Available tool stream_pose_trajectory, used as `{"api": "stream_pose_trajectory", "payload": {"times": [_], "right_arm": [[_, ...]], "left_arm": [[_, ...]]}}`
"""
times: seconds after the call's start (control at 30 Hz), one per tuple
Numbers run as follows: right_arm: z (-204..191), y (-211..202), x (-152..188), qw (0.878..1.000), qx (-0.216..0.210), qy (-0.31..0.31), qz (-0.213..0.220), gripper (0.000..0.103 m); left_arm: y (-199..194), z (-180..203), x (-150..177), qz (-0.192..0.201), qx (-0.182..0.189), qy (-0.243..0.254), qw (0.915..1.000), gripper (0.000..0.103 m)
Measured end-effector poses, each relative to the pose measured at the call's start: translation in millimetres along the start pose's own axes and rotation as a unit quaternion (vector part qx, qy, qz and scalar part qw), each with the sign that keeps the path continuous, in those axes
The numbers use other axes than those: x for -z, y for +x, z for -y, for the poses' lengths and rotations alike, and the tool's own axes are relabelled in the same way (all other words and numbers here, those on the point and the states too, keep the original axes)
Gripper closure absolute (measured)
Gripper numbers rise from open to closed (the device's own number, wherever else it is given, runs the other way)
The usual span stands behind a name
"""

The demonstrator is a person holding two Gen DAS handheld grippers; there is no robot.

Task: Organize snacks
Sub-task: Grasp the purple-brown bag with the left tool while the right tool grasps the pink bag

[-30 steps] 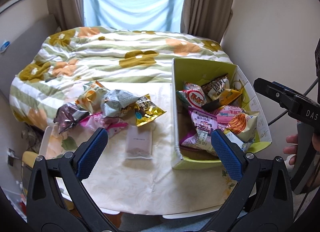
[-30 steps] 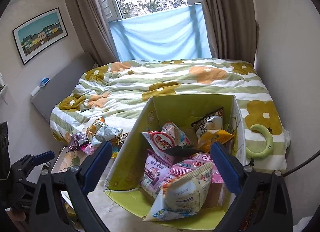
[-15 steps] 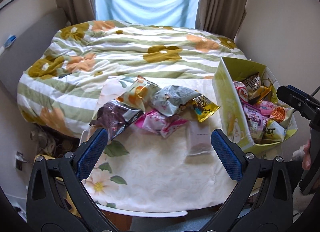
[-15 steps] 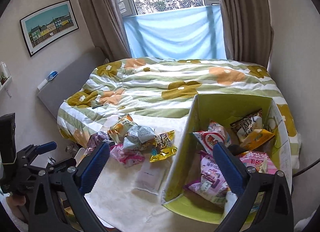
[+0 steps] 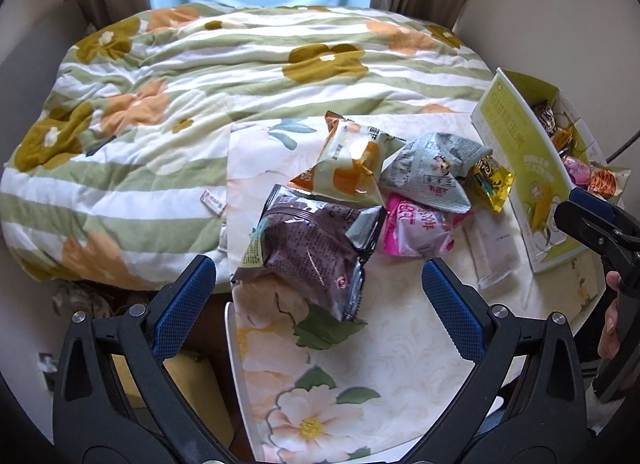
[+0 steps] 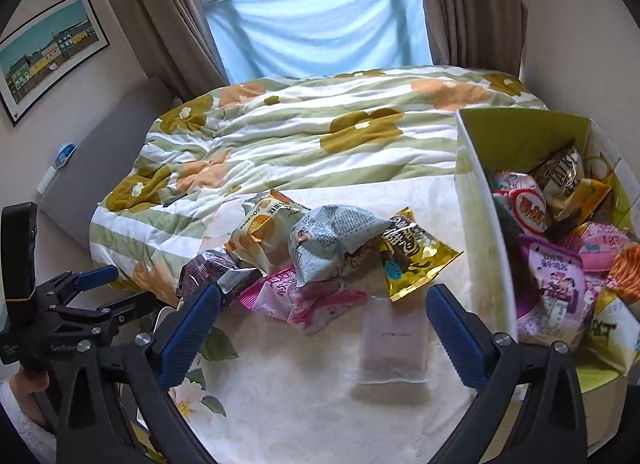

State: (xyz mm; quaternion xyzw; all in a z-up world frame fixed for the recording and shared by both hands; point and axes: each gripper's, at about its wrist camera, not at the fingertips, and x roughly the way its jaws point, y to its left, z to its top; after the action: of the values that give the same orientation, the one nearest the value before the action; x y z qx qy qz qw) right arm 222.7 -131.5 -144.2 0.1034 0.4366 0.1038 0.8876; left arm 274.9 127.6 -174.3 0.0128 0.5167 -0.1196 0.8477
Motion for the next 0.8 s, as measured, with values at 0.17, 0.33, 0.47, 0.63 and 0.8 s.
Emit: {"api": "stream_pose_trajectory", "payload": {"times": [0.17, 0.33, 0.47, 0.63, 0.8], "right_arm": [[-13, 35, 9, 0.999, 0.016, 0.018, -0.021, 0.000], [-18, 64, 14, 0.999, 0.022, 0.020, -0.035, 0.000], [-21, 83, 16, 0.999, 0.020, -0.009, -0.047, 0.000], [-21, 105, 19, 0.995, 0.014, -0.077, -0.064, 0.000], [-19, 122, 20, 0.986, -0.007, -0.140, -0.085, 0.000]], "left_arm": [[49, -23, -12, -0.035, 0.033, 0.019, 0.9986, 0.001], [89, -30, -20, -0.058, 0.055, 0.040, 0.9960, 0.001], [112, -29, -19, -0.081, 0.069, 0.055, 0.9928, 0.001], [127, -26, -12, -0.094, 0.091, 0.065, 0.9893, 0.001], [127, -25, -12, -0.092, 0.097, 0.068, 0.9888, 0.001]]}}
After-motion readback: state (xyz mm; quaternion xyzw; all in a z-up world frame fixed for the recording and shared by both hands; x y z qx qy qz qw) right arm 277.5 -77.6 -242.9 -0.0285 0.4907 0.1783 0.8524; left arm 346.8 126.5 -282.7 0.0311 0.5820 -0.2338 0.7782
